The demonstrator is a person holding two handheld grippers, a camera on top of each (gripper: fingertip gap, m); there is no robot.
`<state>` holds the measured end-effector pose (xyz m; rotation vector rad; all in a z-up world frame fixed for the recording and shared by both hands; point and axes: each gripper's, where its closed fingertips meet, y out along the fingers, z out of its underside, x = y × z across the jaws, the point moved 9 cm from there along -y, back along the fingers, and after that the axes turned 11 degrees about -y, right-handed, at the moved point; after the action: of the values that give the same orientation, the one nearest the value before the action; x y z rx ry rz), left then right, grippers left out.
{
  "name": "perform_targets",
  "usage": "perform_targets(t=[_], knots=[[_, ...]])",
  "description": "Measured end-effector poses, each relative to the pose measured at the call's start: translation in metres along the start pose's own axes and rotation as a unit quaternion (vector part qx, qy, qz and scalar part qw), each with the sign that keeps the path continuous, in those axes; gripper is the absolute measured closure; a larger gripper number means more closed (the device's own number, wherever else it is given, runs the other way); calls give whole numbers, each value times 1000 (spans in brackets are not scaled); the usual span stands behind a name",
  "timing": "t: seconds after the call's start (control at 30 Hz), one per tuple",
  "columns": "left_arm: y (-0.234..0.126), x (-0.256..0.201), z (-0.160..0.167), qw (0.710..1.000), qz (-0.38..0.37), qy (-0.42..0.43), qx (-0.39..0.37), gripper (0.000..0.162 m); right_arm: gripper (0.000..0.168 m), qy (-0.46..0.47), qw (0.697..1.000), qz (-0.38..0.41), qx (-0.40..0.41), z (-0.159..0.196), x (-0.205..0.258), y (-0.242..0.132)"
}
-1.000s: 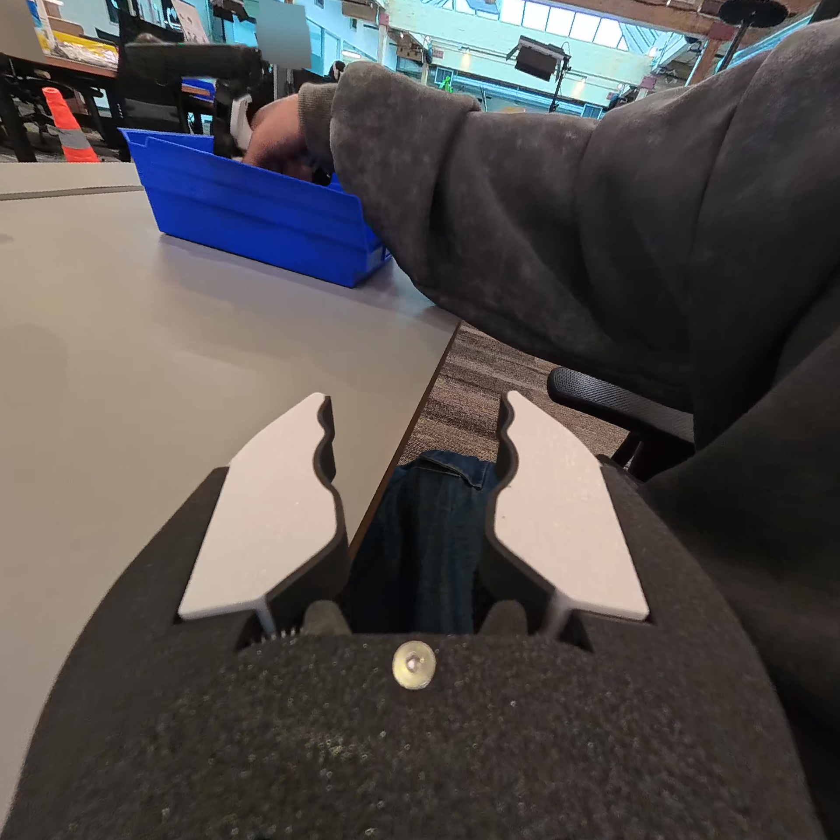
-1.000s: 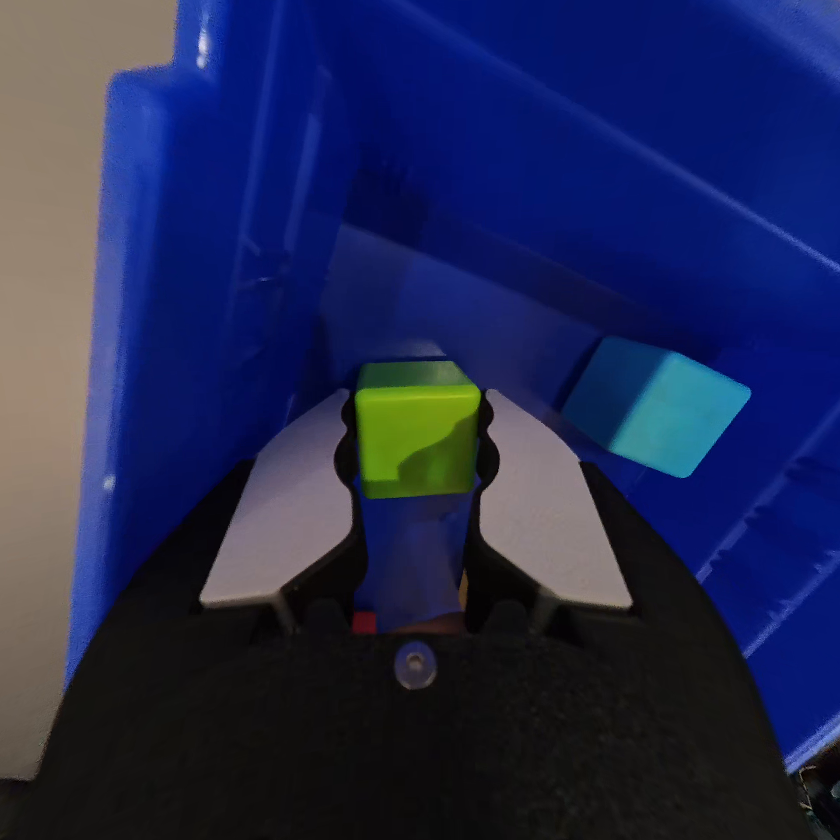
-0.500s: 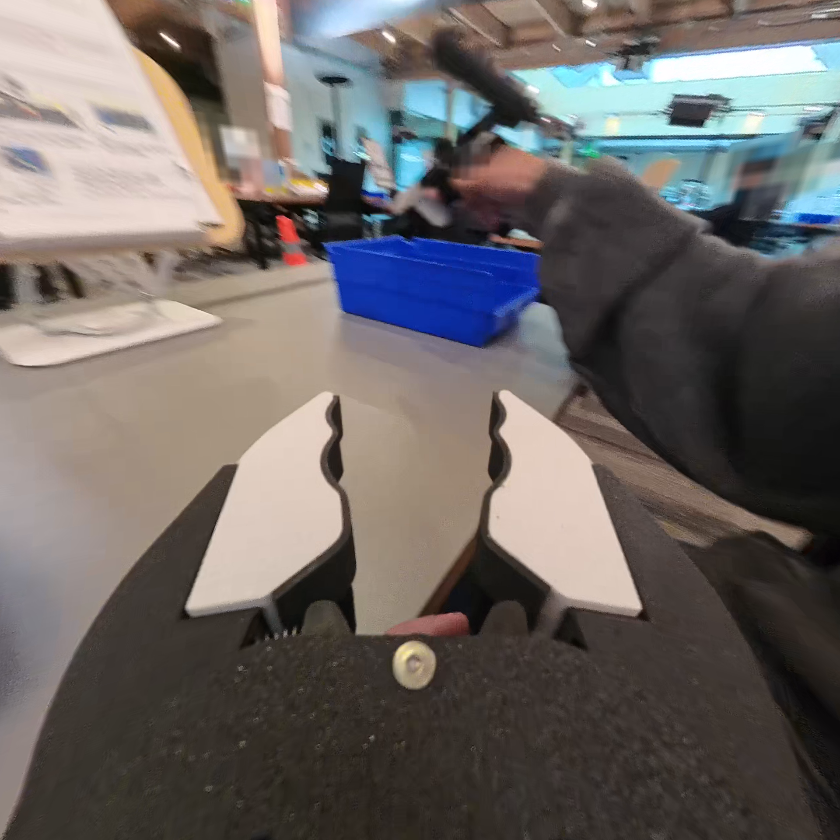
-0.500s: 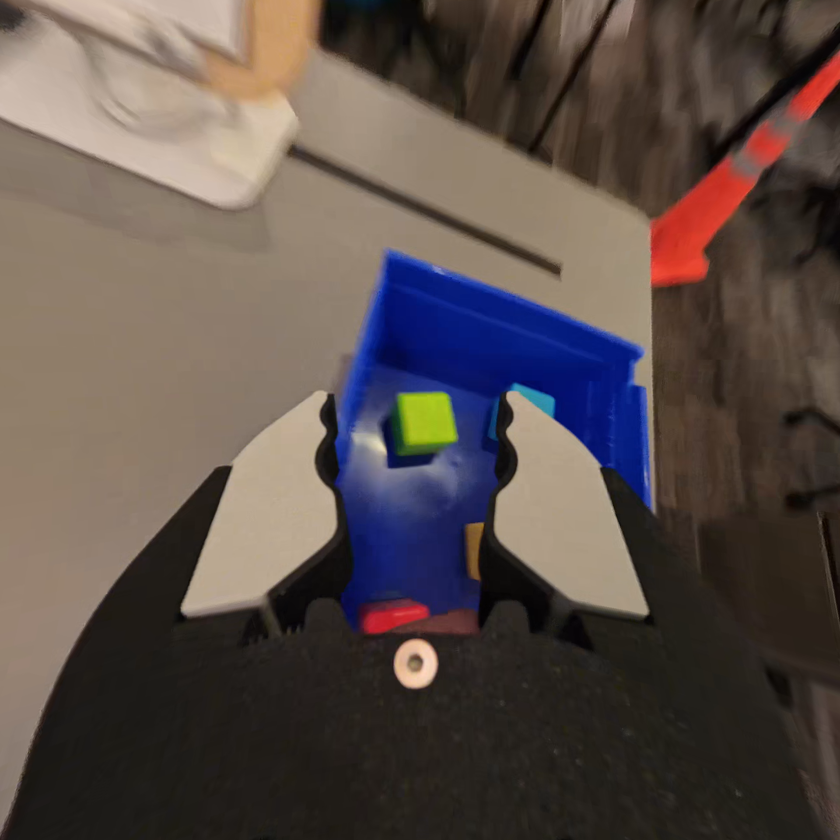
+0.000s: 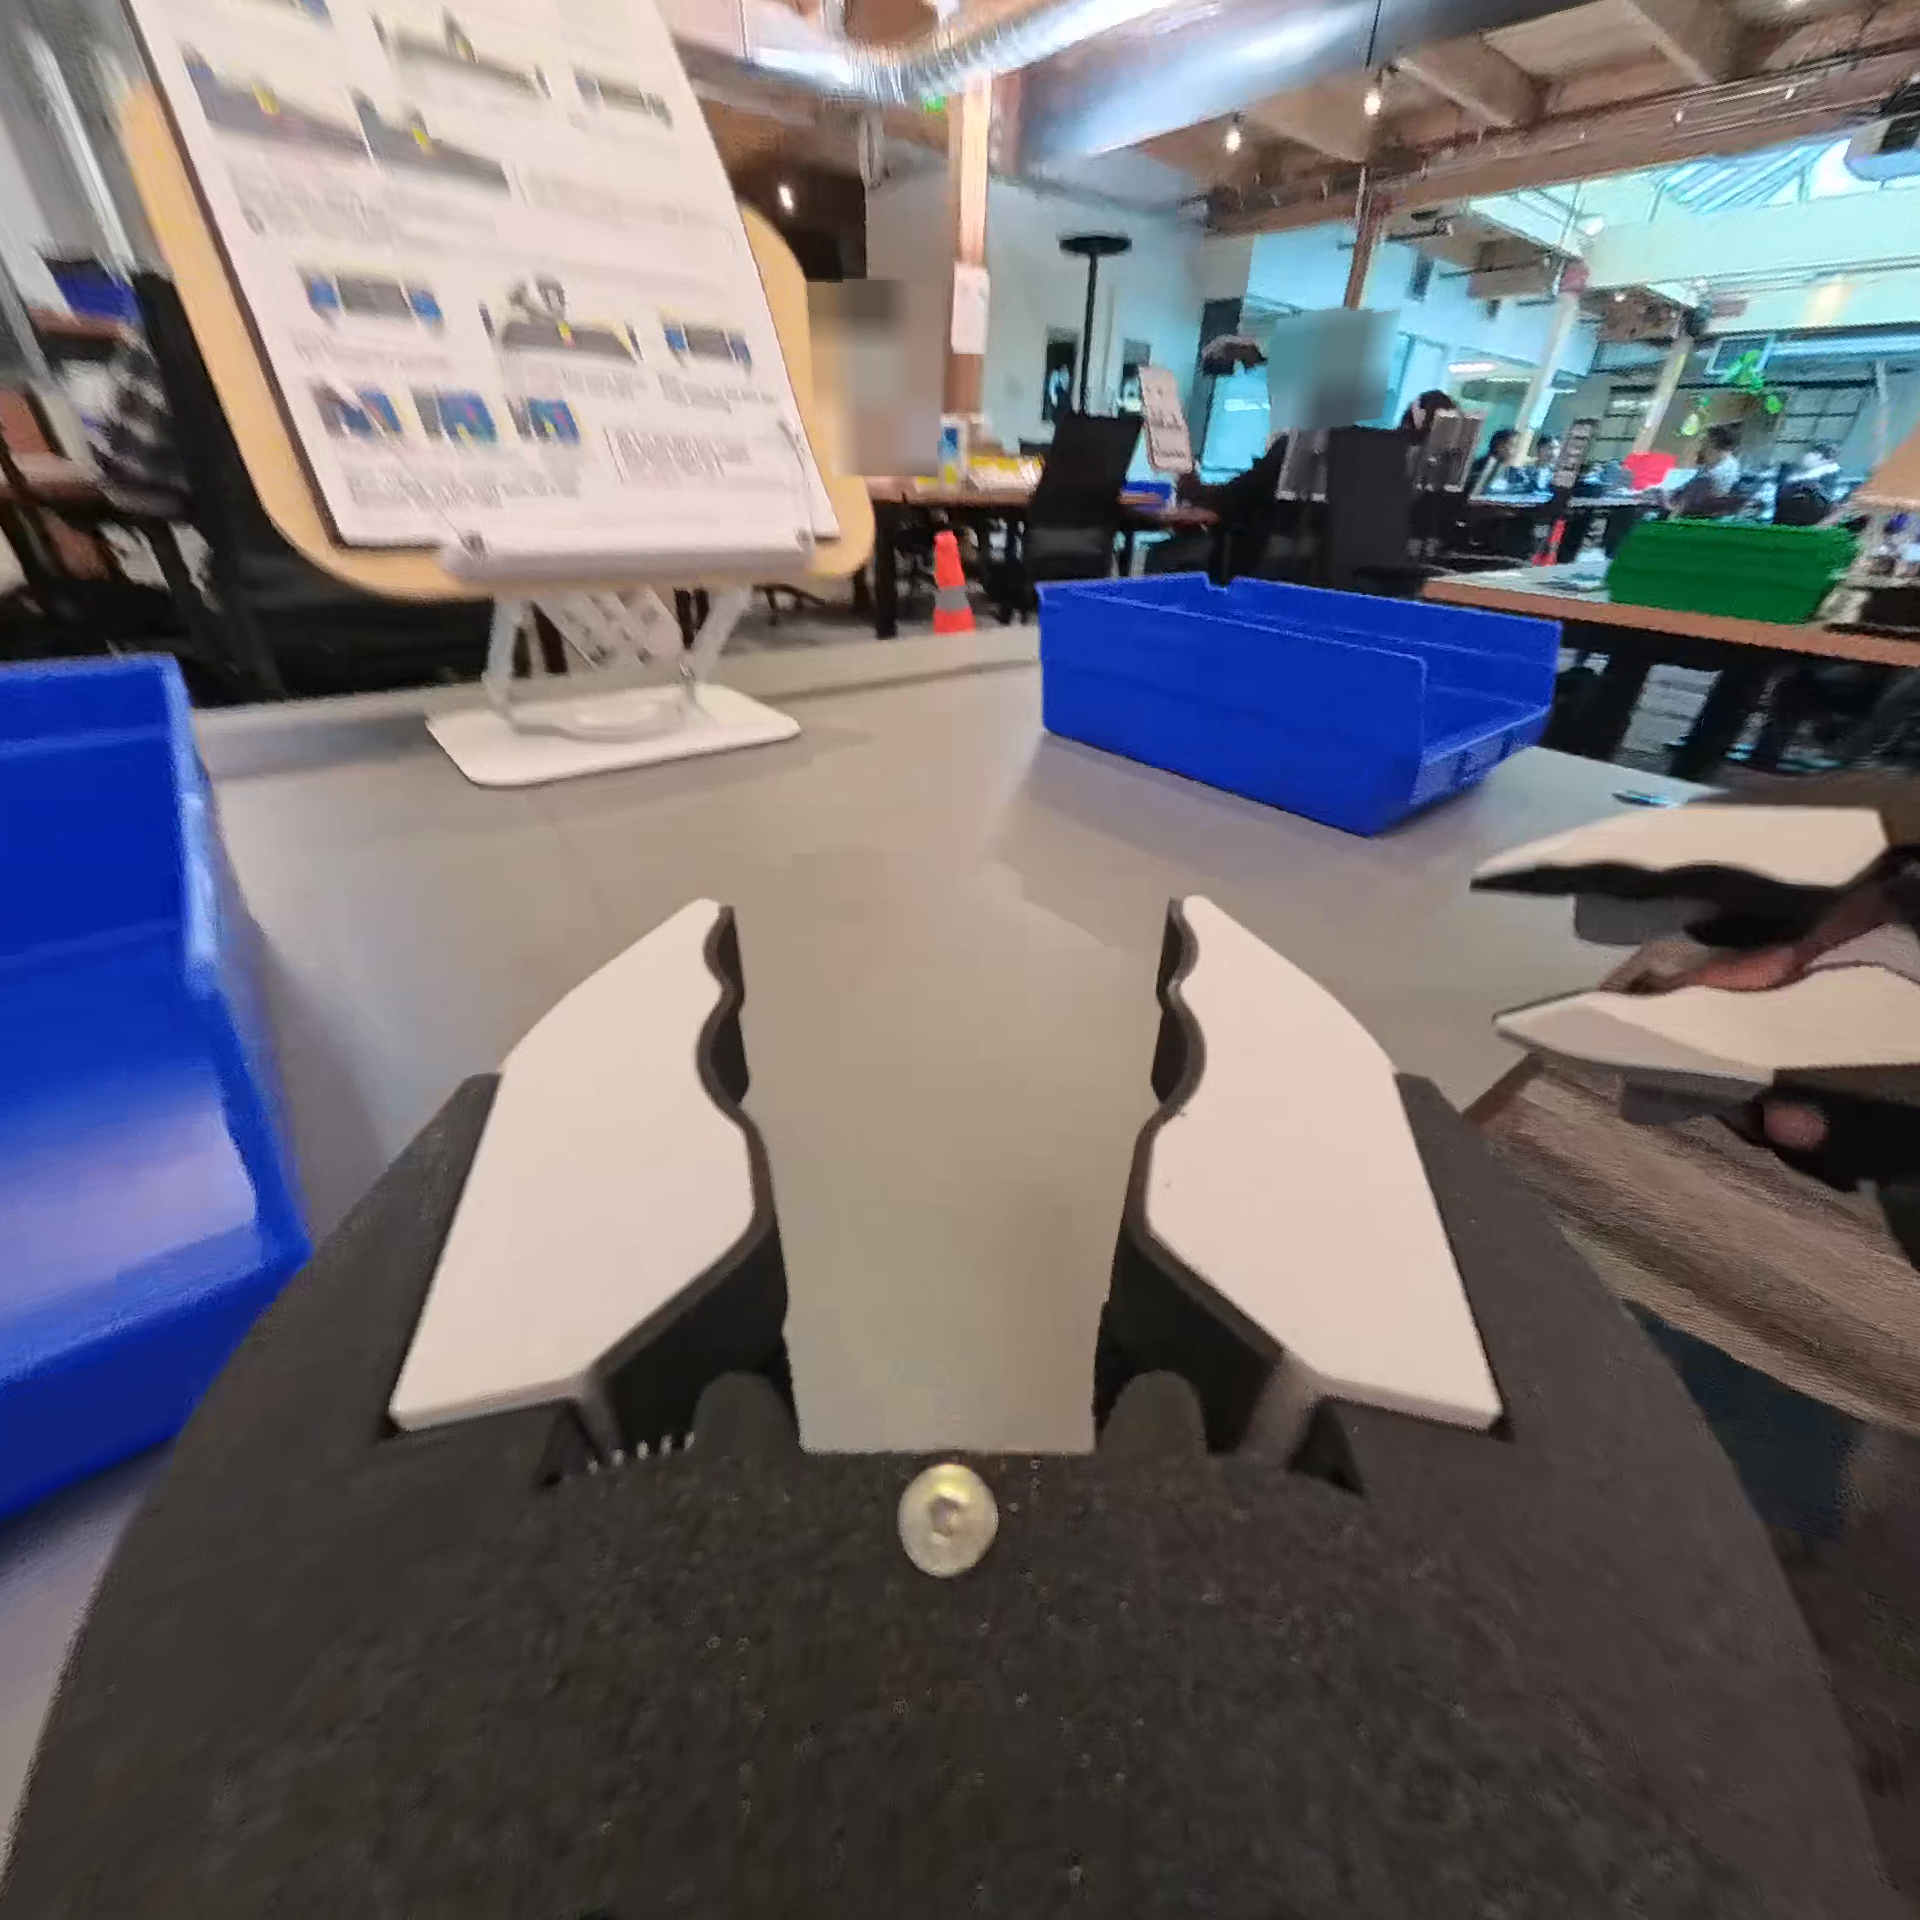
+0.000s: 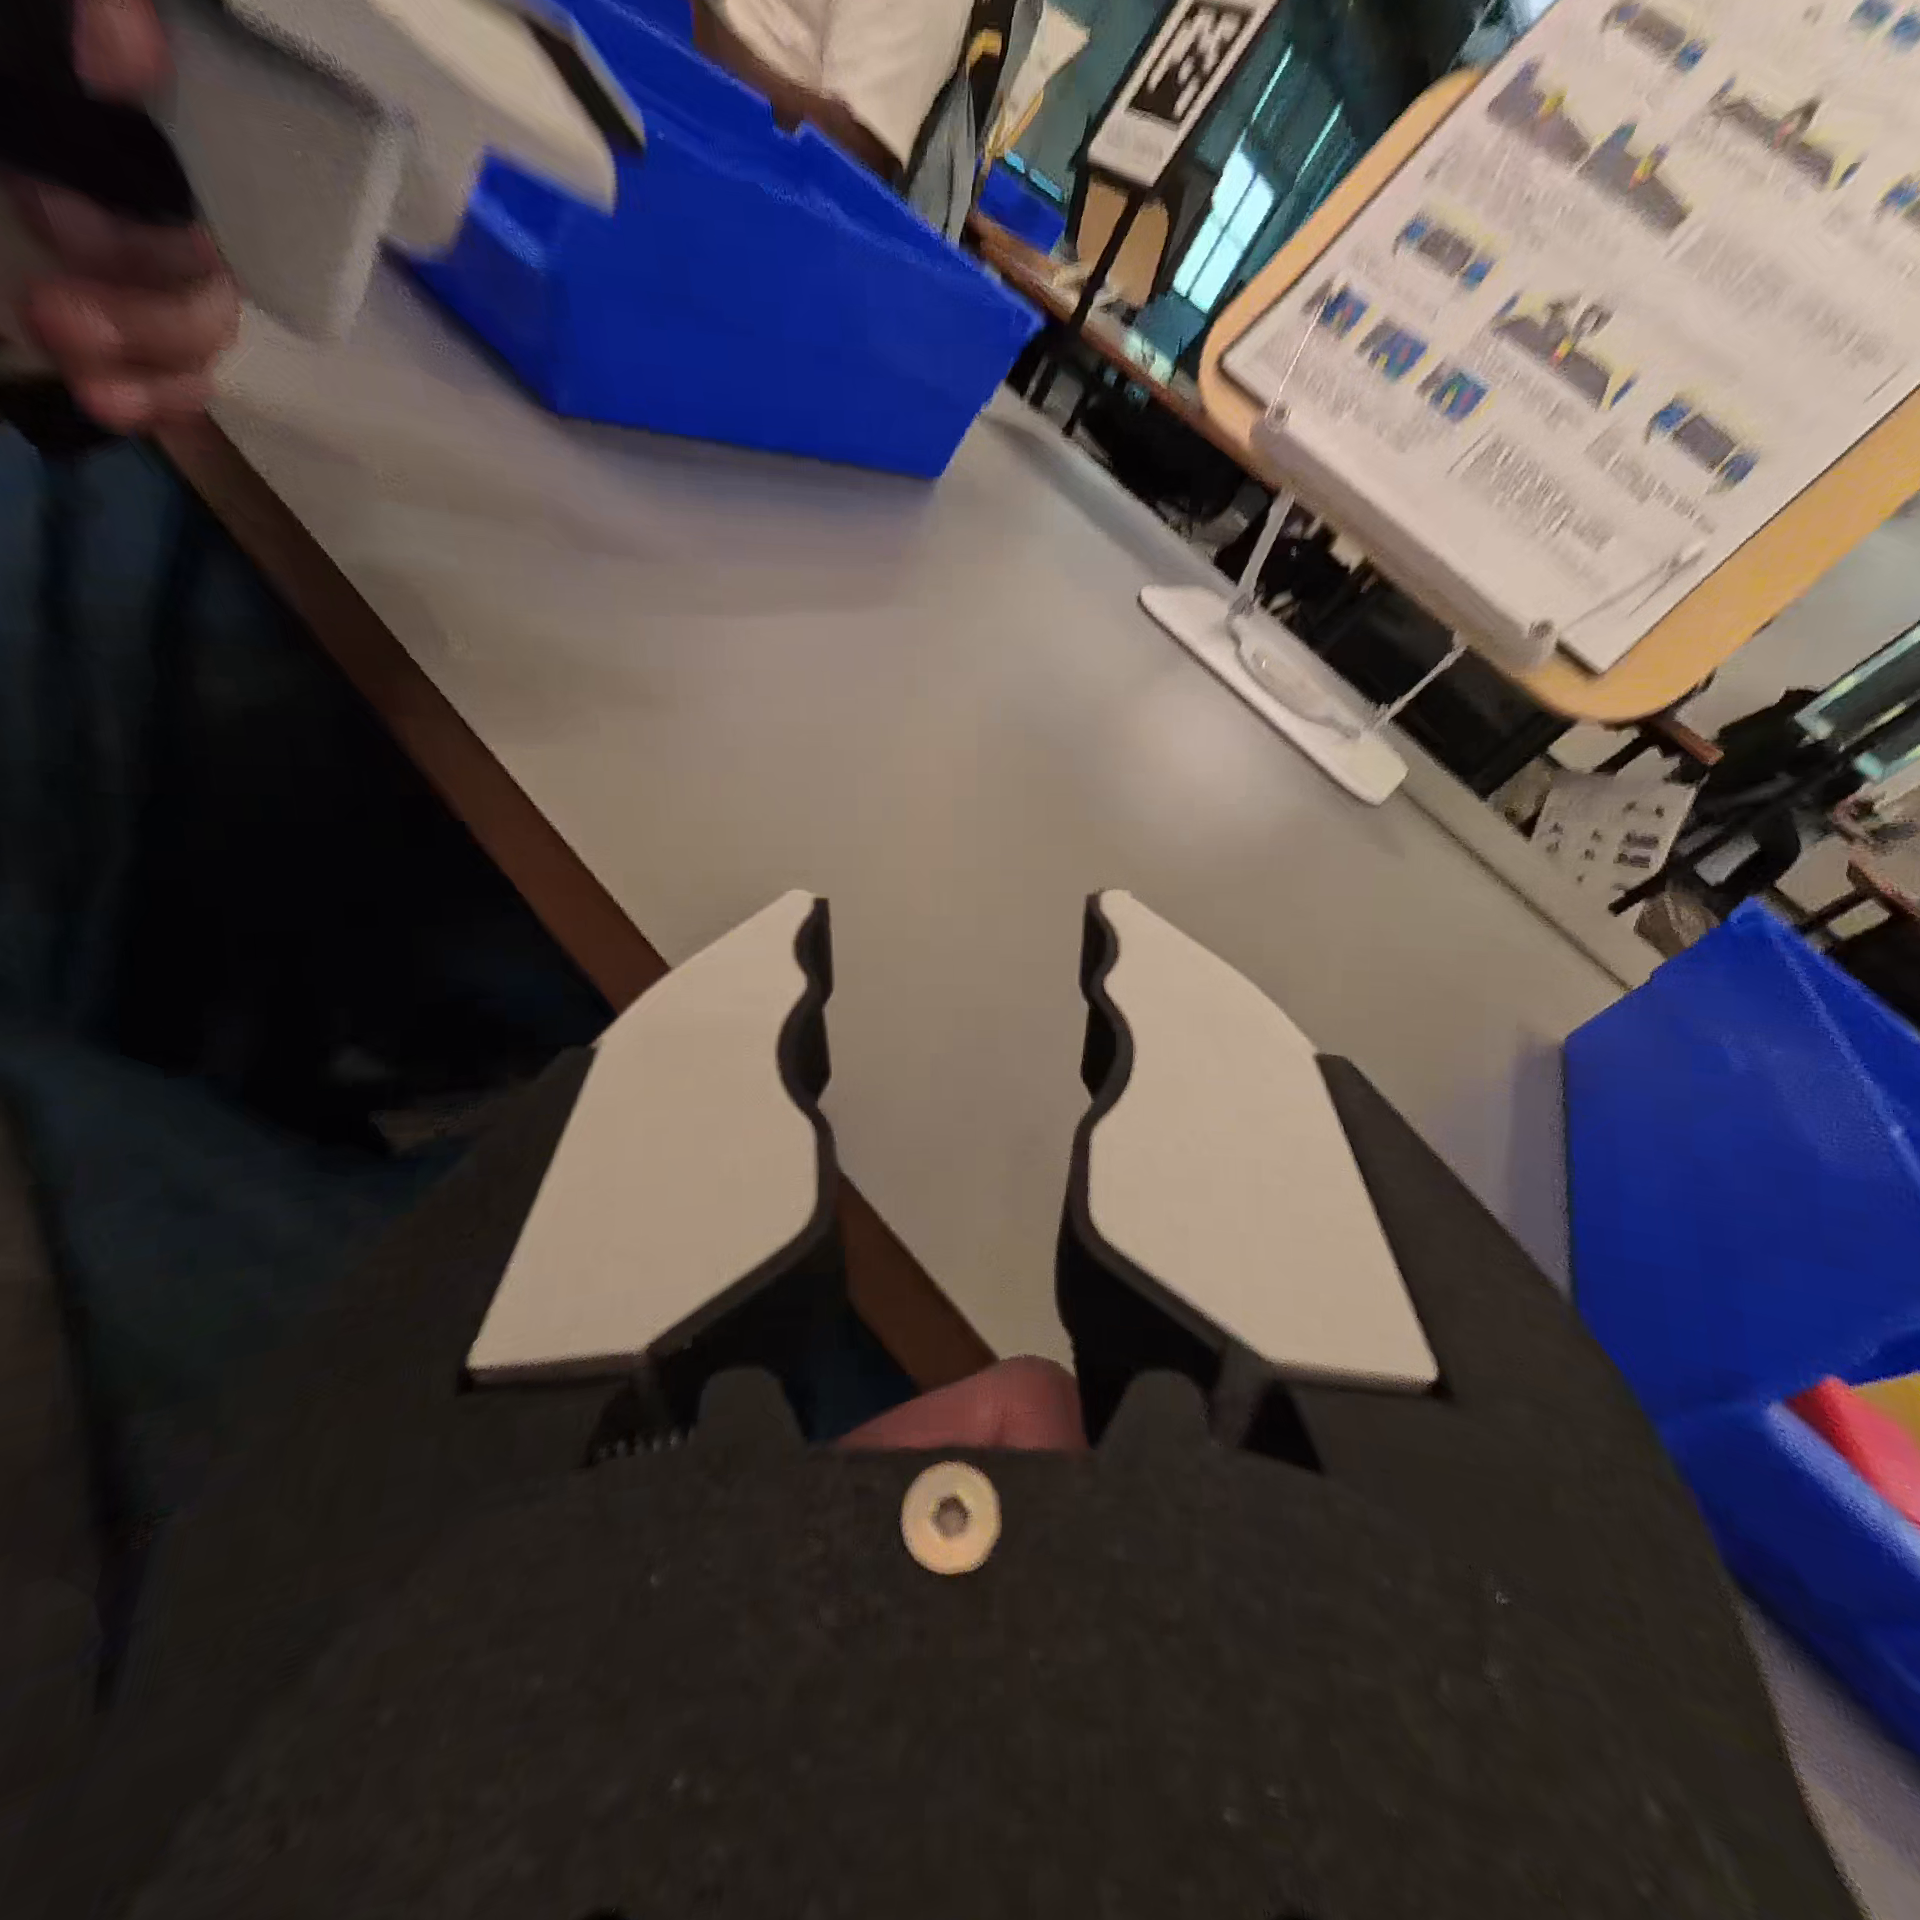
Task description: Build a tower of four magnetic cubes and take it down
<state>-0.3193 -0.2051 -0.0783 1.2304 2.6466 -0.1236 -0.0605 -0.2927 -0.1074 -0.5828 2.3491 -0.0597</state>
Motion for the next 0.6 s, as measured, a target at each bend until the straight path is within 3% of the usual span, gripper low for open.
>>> perform_targets(t=[0.1, 0.27, 0.4, 0.5, 0.6], knots=[[3, -10, 3, 999, -10, 52, 10, 84, 112, 25, 997, -50, 57, 20, 3, 8], [21, -27, 12, 997, -8, 62, 39, 80, 108, 83, 995, -14, 54, 26, -21, -2], [66, -63, 7, 995, 59, -29, 74, 74, 111, 164, 979, 113, 50, 48, -72, -33], [122, -97, 15, 989, 92, -9, 119, 74, 112, 242, 942, 230, 43, 76, -110, -67], [190, -139, 28, 979, 126, 1, 161, 71, 111, 226, 918, 322, 47, 99, -132, -93]])
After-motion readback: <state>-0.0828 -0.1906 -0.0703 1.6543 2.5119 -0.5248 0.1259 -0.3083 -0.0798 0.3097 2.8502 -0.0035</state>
